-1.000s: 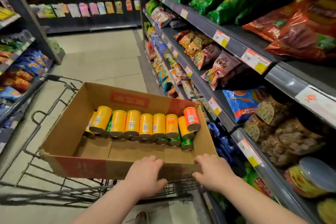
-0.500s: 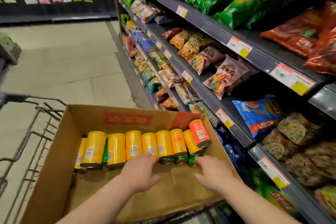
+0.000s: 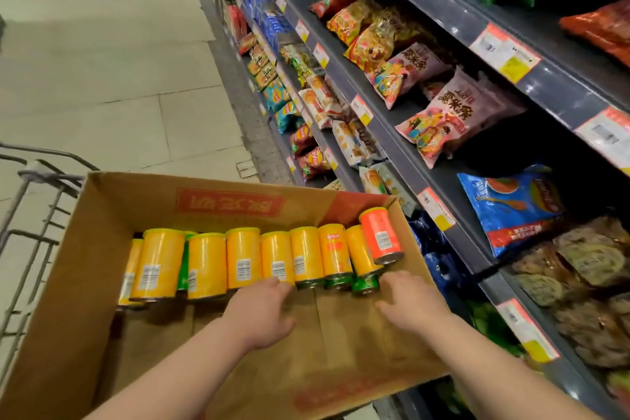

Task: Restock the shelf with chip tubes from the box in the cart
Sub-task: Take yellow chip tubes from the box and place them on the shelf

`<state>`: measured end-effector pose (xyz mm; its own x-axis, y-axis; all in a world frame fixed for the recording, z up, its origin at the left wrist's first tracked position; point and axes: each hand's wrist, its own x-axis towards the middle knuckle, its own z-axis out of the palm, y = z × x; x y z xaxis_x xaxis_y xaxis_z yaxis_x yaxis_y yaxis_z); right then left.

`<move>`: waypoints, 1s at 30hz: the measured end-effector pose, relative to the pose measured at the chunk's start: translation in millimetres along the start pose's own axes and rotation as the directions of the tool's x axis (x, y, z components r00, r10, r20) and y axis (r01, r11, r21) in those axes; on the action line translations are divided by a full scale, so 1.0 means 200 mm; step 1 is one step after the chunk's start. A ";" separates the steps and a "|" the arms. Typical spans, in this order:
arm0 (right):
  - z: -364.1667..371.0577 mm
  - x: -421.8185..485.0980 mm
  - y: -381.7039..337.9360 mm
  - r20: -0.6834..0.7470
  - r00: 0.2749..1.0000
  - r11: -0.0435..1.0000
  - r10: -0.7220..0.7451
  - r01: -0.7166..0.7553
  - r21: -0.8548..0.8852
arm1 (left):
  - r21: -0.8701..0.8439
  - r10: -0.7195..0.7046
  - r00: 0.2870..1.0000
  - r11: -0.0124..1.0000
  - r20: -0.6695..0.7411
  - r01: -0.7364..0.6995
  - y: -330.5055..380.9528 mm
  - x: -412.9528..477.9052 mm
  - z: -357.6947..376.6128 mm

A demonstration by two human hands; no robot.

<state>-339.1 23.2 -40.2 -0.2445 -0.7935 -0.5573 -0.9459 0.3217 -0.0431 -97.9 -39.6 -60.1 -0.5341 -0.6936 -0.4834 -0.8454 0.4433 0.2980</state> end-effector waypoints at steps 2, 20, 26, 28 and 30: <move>-0.03 0.10 0.02 -0.020 1.000 1.000 0.002 -0.002 0.015 | -0.015 -0.035 0.999 0.999 -0.002 0.035 -0.01 0.01 0.00; 0.02 0.69 0.18 -0.020 0.991 0.957 0.130 -0.120 0.262 | -0.114 -0.147 0.987 0.982 0.059 0.153 0.22 0.40 0.00; 0.08 0.71 0.19 -0.004 0.991 0.927 0.134 -0.124 0.353 | -0.415 -0.222 0.961 0.868 0.166 0.272 0.31 0.49 0.00; 0.09 0.71 0.19 0.022 0.991 0.893 0.132 -0.128 0.432 | -0.482 -0.243 0.946 0.816 0.212 0.318 0.32 0.52 0.01; 0.09 0.69 0.19 0.062 0.988 0.842 0.138 -0.151 0.518 | -0.543 -0.266 0.931 0.758 0.250 0.362 0.33 0.54 0.02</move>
<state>-405.1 -64.9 -134.5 -0.3593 -0.7076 -0.6084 -0.6487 0.6580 -0.3823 -211.4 -84.0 -95.8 -0.2703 -0.6217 -0.7352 -0.8383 -0.2235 0.4973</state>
